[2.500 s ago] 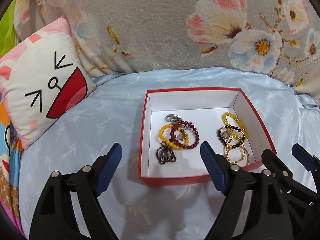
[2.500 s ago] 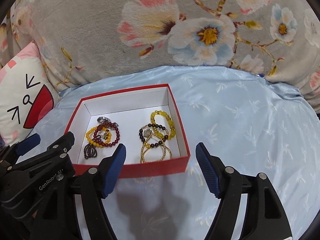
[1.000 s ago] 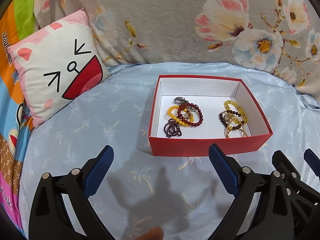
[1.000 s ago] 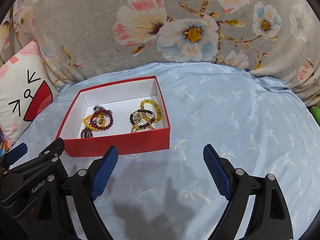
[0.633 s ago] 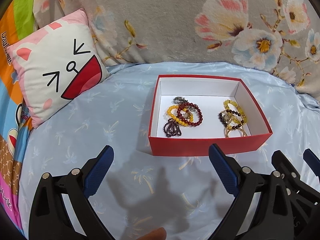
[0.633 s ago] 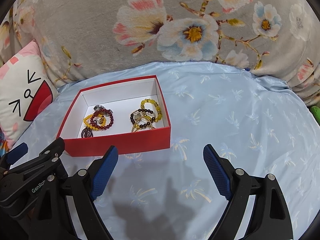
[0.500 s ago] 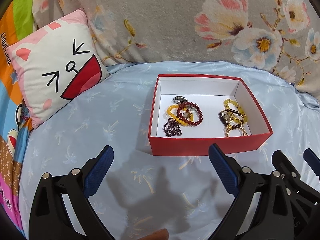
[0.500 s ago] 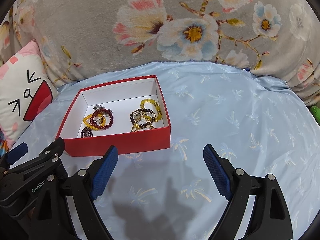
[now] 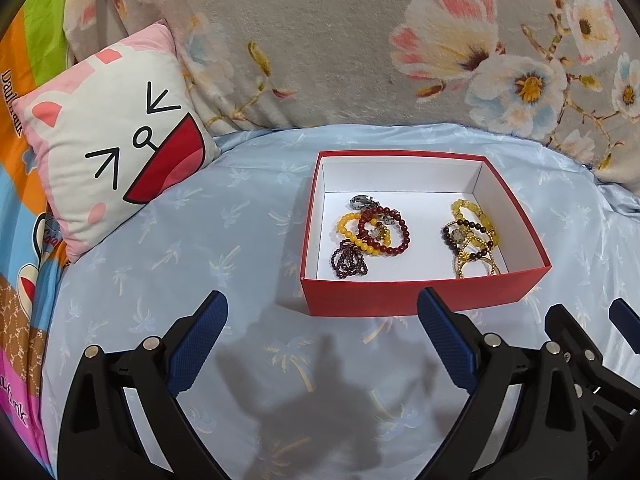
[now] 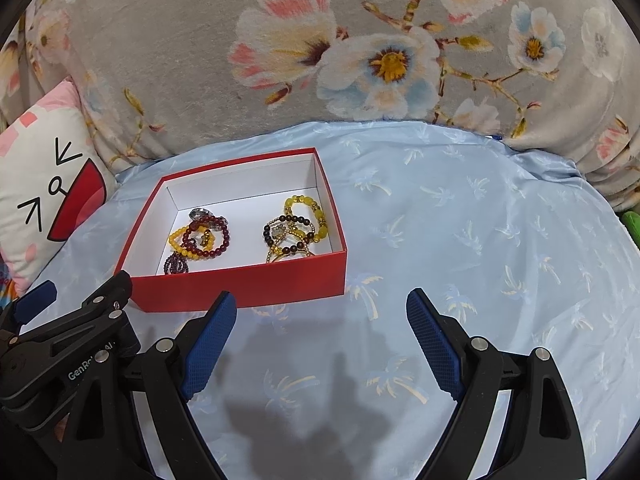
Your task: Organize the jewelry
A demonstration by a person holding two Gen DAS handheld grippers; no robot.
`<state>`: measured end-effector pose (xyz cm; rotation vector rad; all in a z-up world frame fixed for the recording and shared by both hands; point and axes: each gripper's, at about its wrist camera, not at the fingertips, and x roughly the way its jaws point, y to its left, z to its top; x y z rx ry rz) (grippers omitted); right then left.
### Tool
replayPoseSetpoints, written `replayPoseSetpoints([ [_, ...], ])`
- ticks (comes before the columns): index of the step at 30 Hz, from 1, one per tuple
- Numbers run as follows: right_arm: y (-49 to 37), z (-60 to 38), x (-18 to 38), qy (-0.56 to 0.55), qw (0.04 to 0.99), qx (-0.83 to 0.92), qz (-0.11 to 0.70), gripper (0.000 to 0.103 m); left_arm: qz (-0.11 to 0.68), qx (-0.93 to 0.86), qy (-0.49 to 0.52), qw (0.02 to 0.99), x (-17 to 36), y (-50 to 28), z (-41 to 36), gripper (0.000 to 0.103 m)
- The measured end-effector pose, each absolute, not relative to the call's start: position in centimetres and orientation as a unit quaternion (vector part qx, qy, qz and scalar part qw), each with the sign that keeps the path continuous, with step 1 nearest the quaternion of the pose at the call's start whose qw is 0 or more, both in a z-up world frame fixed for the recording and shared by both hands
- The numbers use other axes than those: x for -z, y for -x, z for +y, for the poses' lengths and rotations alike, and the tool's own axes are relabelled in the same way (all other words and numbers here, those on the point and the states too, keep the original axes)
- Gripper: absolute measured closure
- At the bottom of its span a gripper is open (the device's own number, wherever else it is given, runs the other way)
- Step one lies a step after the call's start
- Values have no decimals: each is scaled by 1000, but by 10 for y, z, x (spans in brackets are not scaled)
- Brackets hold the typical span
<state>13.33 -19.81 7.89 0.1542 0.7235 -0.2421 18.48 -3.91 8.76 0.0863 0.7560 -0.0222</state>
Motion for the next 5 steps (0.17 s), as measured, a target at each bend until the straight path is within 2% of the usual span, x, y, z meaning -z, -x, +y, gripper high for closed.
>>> replayPoseSetpoints([
  [5, -133, -198, -80, -71, 926, 121, 351, 19, 368, 13, -43, 929, -88, -185, -39, 12],
])
